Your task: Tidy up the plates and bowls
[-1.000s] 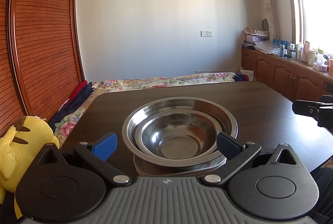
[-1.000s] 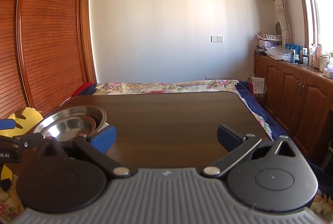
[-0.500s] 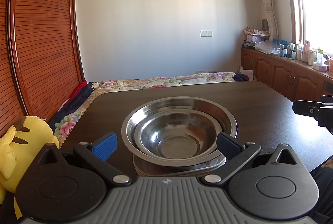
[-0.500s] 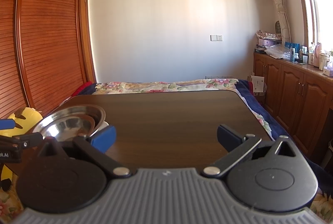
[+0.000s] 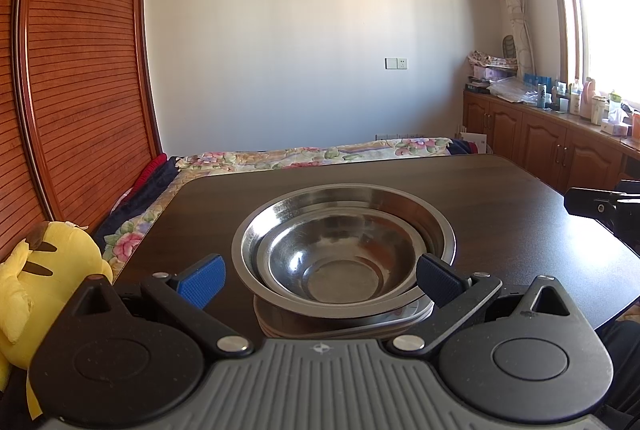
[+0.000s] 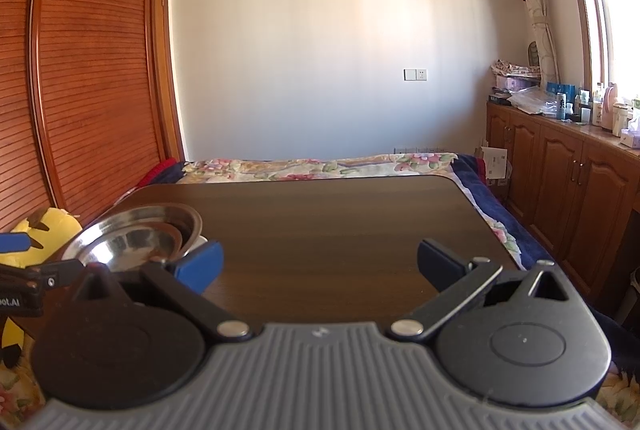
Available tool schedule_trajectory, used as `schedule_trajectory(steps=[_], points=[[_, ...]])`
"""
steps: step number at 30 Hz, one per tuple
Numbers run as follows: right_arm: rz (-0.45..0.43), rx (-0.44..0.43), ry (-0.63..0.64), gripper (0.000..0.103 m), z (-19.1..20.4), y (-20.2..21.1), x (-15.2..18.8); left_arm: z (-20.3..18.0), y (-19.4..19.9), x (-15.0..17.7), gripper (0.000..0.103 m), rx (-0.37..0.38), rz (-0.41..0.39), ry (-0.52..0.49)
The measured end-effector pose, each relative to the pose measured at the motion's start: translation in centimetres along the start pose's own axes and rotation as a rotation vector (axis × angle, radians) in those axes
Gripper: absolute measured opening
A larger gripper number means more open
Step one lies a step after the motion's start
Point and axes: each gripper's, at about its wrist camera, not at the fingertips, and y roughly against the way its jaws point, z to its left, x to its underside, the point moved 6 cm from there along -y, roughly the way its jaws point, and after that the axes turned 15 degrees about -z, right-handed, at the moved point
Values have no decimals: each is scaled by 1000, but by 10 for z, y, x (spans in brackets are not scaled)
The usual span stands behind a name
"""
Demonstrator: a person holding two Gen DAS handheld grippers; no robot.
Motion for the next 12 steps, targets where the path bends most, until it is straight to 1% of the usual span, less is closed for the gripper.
schedule_trajectory(steps=[12], points=[[0,0,-2,103,0,0,1,0,0,0,103,1,-1,0]])
